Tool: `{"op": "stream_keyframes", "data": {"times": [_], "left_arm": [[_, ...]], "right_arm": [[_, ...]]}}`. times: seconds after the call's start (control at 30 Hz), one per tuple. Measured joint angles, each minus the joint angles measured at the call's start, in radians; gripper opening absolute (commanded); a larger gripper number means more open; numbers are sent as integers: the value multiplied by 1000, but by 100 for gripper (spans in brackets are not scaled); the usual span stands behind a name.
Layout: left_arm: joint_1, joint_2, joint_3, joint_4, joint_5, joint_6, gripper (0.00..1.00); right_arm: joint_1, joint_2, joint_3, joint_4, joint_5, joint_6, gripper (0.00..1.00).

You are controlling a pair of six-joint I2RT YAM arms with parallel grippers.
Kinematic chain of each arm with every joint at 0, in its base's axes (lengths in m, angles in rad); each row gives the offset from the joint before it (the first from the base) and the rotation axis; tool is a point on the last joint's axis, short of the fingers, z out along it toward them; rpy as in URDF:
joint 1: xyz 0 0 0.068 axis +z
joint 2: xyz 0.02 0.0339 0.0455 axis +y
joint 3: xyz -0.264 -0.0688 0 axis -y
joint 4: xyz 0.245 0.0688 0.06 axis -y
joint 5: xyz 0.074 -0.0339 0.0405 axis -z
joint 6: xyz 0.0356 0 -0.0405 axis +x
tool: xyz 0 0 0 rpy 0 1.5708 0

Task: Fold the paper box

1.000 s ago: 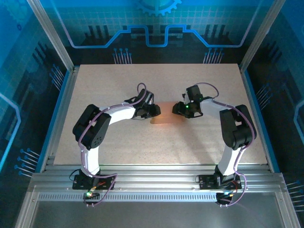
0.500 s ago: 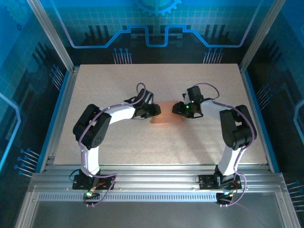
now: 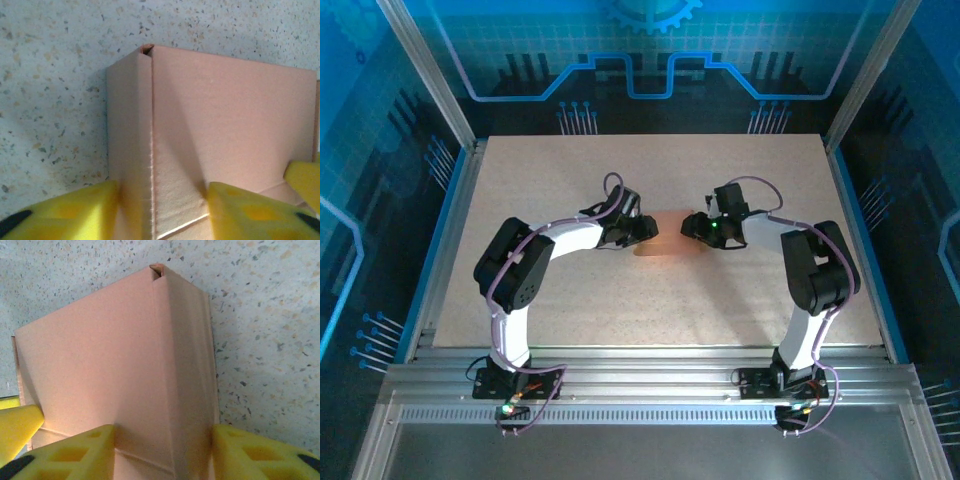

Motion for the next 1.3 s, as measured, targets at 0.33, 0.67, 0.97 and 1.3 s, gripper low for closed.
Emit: {"op": "stream_keyframes", "data": {"times": [0.33,0.67,0.97,1.3], "left_arm": [[-5,-26,-8,-71,4,50,80],[35,-29,42,-100,91,94,87],[61,12,119,-111,143,110,69],[88,16,102,-119,196,125,67]], "right_arm": [[-13,-66,-68,-52,-26,-2,69],[-89,-87,-71,-82,-89,-14,71],[-156,-100,-122,-29,-223,11,71],[-177,-224,-349,59,-333,56,75]]}}
